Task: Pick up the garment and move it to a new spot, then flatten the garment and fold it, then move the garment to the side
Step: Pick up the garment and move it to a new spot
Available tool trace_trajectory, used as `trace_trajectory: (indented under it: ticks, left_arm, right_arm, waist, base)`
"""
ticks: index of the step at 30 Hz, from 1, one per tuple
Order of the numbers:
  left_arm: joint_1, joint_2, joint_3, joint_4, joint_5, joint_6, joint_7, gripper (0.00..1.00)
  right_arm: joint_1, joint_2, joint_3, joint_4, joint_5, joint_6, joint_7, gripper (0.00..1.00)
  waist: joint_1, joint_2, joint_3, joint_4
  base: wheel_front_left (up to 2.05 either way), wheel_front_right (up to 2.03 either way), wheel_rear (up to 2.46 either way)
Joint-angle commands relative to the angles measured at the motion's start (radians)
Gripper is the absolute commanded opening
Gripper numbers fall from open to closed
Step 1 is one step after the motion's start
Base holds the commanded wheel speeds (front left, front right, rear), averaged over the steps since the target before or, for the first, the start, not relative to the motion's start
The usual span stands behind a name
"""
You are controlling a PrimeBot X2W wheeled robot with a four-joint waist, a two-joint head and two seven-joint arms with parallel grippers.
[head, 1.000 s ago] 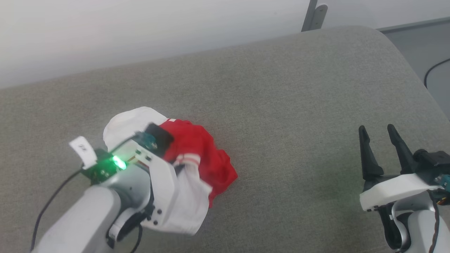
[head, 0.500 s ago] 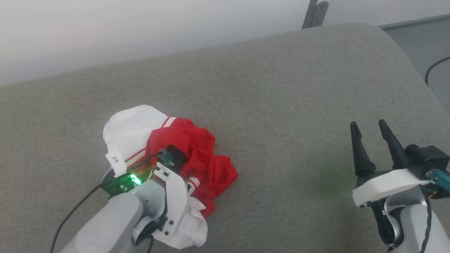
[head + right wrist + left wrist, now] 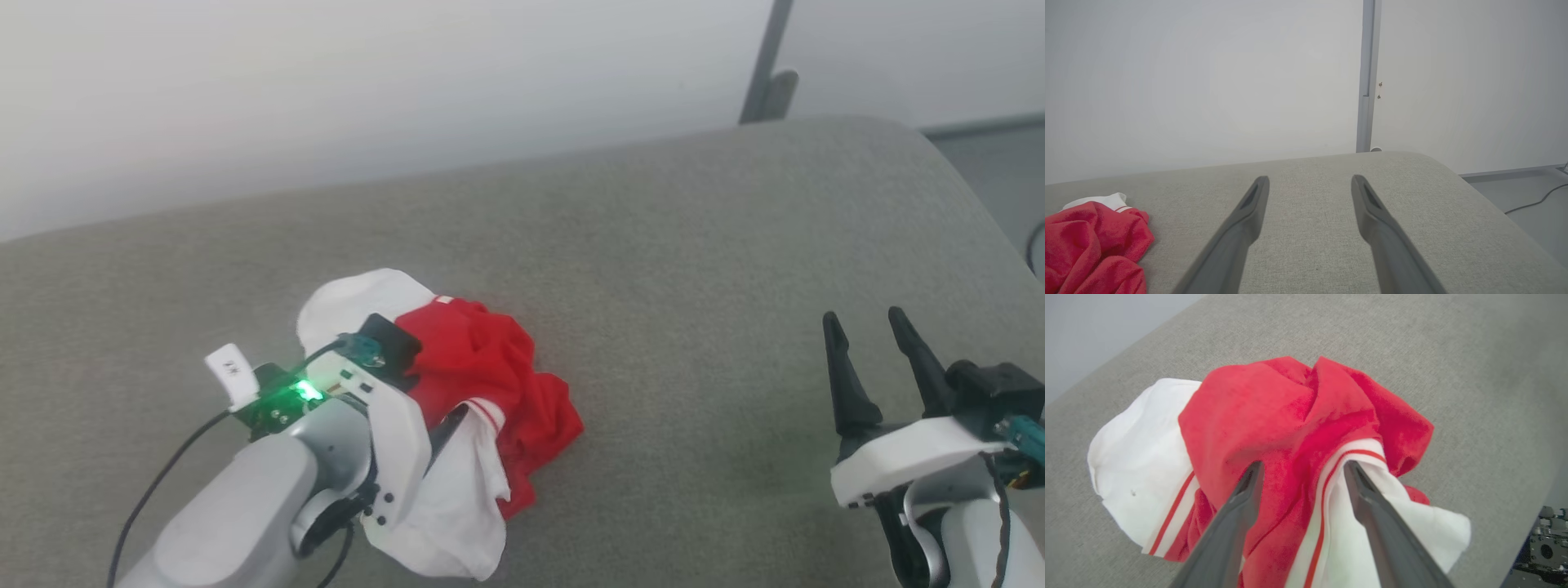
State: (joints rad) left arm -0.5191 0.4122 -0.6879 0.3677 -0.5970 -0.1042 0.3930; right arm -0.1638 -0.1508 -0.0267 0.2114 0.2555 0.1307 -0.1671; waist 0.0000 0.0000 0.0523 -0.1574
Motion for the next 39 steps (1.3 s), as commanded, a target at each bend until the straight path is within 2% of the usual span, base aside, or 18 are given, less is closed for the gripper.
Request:
trace_trajectory:
  ticks: [1, 5, 21, 30, 39]
  left_arm:
    - [0.018, 0.01, 0.012, -0.011, -0.005, -0.003, -0.02, 1.0]
    - [0.052, 0.044, 0.055, -0.059, -0.015, 0.017, -0.101, 1.0]
    - [0.325, 0.169, 0.302, -0.201, -0.074, 0.191, -0.454, 1.0]
    - [0.47, 0.193, 0.392, -0.249, -0.107, 0.259, -0.567, 1.0]
    - [0.572, 0.201, 0.454, -0.301, -0.132, 0.293, -0.612, 1.0]
  right_arm:
    - [0.015, 0.0, 0.001, -0.004, 0.0, 0.0, 0.003, 1.0]
    - [0.037, -0.004, 0.001, -0.015, -0.002, 0.0, 0.01, 1.0]
    - [0.115, -0.012, -0.059, -0.043, -0.011, 0.0, 0.016, 1.0]
    - [0.143, 0.0, -0.085, -0.056, -0.023, 0.0, 0.011, 1.0]
    - [0.16, 0.011, -0.091, -0.068, -0.032, 0.0, 0.02, 1.0]
  waist:
    - [0.0, 0.0, -0.03, 0.028]
    - [0.0, 0.0, -0.061, 0.059]
    - [0.0, 0.0, -0.112, 0.163]
    - [0.0, 0.0, -0.121, 0.192]
    - [0.0, 0.0, -0.124, 0.209]
  base:
    - [0.0, 0.0, 0.0]
    - [0.0, 0.0, 0.0]
    - [0.0, 0.0, 0.0]
    - [0.0, 0.0, 0.0]
    - [0.0, 0.0, 0.0]
